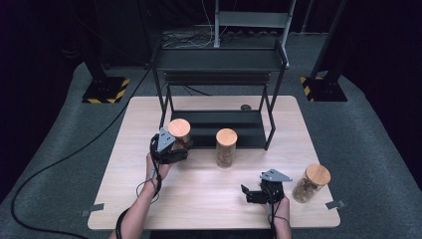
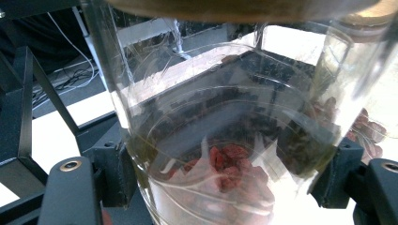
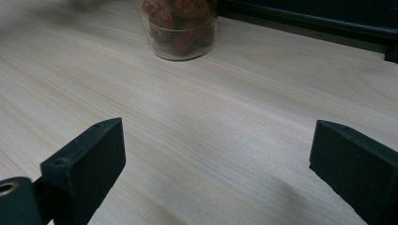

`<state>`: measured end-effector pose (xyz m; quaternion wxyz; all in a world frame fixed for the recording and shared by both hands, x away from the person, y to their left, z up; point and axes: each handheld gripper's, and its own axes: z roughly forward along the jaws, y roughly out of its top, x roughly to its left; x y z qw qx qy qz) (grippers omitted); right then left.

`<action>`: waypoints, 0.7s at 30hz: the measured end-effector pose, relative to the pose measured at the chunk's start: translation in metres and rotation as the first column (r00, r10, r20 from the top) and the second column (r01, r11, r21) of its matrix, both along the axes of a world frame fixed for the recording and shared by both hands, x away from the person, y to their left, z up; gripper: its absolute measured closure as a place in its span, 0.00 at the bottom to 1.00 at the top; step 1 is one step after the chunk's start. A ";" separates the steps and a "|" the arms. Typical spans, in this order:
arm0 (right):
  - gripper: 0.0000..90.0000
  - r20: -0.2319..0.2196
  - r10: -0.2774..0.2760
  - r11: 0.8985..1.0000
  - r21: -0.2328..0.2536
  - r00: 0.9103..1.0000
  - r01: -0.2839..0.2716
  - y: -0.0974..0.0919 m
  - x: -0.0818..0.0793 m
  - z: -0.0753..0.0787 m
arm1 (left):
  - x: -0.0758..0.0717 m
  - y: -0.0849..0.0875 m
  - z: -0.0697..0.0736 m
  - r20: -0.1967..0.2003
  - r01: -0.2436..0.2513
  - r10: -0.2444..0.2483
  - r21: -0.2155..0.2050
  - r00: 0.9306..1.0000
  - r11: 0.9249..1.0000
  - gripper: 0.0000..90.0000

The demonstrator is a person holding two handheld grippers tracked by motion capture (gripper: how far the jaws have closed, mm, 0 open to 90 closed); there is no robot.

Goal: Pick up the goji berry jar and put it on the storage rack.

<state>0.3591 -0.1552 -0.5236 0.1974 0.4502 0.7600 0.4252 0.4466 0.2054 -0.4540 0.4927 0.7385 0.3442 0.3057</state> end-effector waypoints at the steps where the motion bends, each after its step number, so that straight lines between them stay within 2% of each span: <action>1: 0.03 0.000 0.000 1.000 0.000 1.000 0.000 0.000 0.000 0.000 | 0.000 0.000 0.000 0.001 0.001 -0.001 0.002 1.000 1.000 0.28; 21: 0.04 -0.002 0.002 1.000 0.000 1.000 -0.002 0.000 0.000 0.000 | 0.006 -0.007 0.000 -0.007 0.010 -0.010 0.007 1.000 1.000 0.28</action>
